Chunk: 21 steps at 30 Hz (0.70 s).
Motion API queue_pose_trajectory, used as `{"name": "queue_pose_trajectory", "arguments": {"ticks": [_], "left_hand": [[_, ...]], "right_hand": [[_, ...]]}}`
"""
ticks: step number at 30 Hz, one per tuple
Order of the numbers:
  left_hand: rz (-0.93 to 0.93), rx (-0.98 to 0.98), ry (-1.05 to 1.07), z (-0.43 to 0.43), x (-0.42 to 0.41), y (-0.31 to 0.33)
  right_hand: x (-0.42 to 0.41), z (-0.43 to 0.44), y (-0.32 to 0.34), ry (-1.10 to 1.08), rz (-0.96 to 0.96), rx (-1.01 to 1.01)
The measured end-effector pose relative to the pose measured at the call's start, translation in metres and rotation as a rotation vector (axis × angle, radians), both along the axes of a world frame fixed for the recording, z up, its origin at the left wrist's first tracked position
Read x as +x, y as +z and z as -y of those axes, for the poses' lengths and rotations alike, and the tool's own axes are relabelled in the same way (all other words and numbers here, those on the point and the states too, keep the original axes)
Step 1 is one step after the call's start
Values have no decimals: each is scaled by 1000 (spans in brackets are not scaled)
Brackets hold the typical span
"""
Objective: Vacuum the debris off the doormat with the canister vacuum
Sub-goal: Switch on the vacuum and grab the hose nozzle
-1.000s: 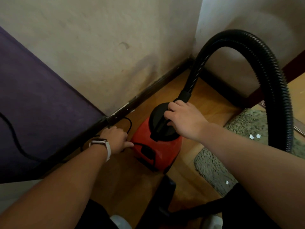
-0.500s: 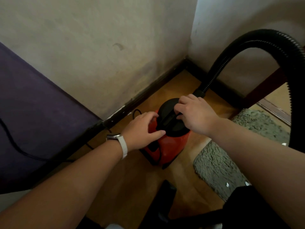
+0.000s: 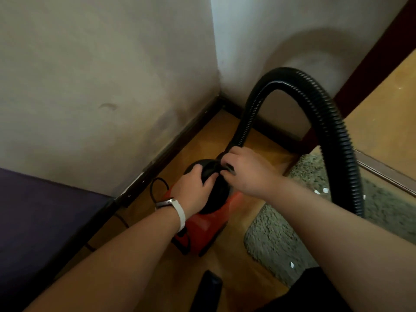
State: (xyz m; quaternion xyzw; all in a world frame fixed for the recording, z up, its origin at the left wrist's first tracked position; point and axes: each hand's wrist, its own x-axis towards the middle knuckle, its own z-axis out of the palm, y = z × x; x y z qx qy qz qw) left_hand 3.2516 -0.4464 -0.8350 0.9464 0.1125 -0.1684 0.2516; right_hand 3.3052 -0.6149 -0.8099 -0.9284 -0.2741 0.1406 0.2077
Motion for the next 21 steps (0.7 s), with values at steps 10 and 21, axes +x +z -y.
{"name": "queue_pose_trajectory", "arguments": {"ticks": [10, 21], "left_hand": [[15, -52, 111, 24, 31, 20], [1161, -156, -1286, 183, 65, 132]], "right_hand": [[10, 36, 10, -201, -194, 55], [-55, 59, 46, -337, -454, -137]]}}
